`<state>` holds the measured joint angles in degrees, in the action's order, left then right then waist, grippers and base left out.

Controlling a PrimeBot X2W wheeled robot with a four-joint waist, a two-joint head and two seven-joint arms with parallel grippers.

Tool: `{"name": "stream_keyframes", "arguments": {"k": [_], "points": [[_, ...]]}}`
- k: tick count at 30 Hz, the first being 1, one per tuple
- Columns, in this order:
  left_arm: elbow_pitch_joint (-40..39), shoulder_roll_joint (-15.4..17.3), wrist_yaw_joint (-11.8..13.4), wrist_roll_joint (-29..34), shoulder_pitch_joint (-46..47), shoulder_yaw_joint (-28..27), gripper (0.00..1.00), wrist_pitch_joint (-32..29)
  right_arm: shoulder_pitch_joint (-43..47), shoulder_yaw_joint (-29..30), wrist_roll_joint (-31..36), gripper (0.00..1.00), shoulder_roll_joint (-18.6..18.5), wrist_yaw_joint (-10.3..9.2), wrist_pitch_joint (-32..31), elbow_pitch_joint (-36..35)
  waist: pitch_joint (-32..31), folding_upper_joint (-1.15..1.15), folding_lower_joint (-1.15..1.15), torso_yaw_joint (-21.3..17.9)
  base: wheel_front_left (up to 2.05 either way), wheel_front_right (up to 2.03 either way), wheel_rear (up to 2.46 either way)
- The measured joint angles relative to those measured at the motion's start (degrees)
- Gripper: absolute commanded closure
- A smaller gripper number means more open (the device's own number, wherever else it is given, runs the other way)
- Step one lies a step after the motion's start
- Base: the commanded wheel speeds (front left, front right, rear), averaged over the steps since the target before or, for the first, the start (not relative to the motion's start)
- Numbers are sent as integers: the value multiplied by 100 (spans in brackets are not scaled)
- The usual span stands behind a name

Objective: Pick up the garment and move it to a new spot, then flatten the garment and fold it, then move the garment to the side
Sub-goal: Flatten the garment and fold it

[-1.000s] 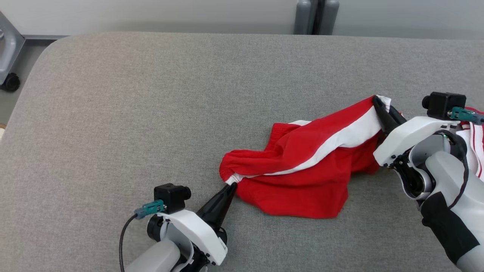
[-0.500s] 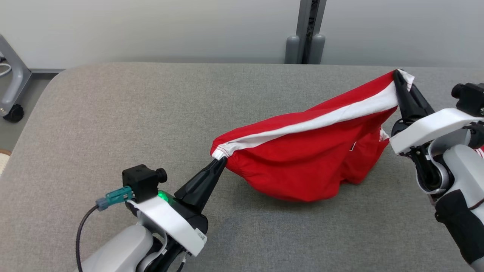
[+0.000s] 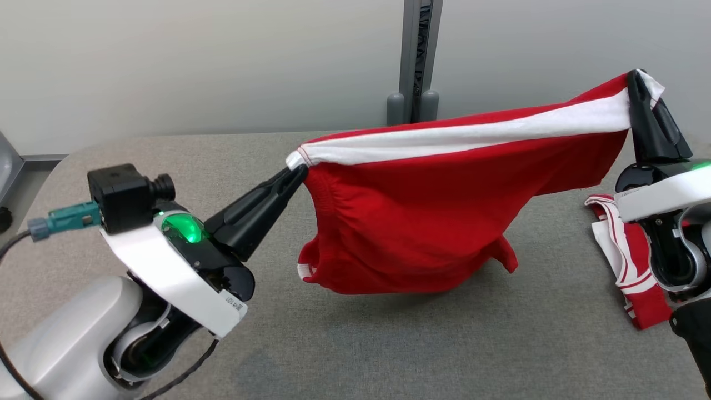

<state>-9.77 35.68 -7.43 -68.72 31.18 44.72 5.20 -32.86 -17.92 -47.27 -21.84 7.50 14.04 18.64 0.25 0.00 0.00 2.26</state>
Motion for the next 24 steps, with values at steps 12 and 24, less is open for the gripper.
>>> {"name": "stream_keyframes", "arguments": {"k": [12,24], "points": [[246,177,0,-490,1062,-155,100,-569,-164,538,25,100,522,-1,-828,-915,324,0,0,-157,0,0,0],[1945,192,-1,-113,3846,521,100,-931,-3311,223,439,100,793,-1,-675,527,1690,0,0,-252,0,0,0]]}}
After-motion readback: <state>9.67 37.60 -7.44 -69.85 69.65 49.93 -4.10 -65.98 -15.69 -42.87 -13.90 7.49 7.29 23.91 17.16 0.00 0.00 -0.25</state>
